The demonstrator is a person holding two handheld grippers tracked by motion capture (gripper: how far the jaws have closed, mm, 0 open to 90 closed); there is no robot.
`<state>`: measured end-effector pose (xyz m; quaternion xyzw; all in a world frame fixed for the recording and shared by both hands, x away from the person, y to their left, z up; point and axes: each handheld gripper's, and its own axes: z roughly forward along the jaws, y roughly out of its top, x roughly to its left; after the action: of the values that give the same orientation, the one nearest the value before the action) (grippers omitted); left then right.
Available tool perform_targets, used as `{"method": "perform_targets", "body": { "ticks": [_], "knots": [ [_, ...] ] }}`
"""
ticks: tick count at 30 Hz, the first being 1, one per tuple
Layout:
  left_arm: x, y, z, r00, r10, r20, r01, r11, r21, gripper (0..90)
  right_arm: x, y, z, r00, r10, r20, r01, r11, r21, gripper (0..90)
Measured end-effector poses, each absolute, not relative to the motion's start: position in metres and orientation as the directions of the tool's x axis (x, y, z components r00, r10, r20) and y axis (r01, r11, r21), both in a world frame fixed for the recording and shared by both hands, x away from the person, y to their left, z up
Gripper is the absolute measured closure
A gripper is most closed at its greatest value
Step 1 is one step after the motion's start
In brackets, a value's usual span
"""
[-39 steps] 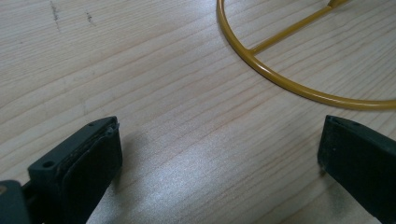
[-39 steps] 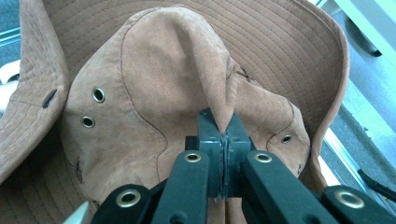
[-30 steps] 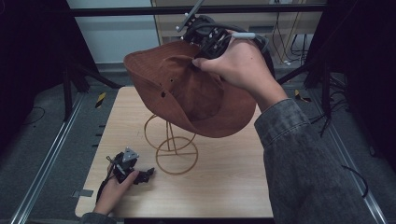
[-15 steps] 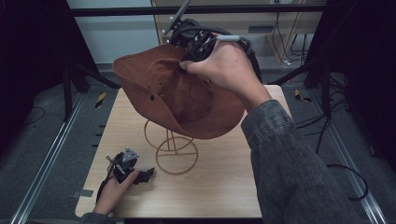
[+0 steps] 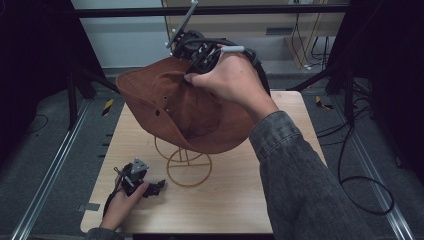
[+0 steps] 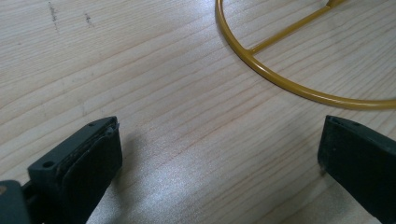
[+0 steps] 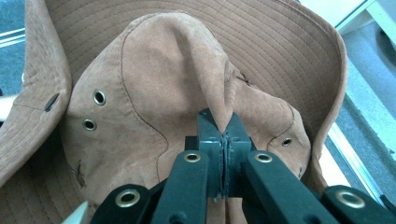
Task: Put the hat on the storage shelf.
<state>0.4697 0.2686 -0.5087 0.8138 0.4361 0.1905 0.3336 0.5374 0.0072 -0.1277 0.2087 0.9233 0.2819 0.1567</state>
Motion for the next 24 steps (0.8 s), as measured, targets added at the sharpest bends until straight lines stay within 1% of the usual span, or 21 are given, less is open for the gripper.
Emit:
{"method": "perform_targets", "body": {
  "ticks": [24],
  "knots": [
    [0.47,0.269,-0.508,0.549,0.835,0.019,0.585,-0.4,0.706,0.0,0.536,0.024,-0.147,-0.888,0.436,-0.143,0.286,0.77,0.57,88.9]
  ]
}}
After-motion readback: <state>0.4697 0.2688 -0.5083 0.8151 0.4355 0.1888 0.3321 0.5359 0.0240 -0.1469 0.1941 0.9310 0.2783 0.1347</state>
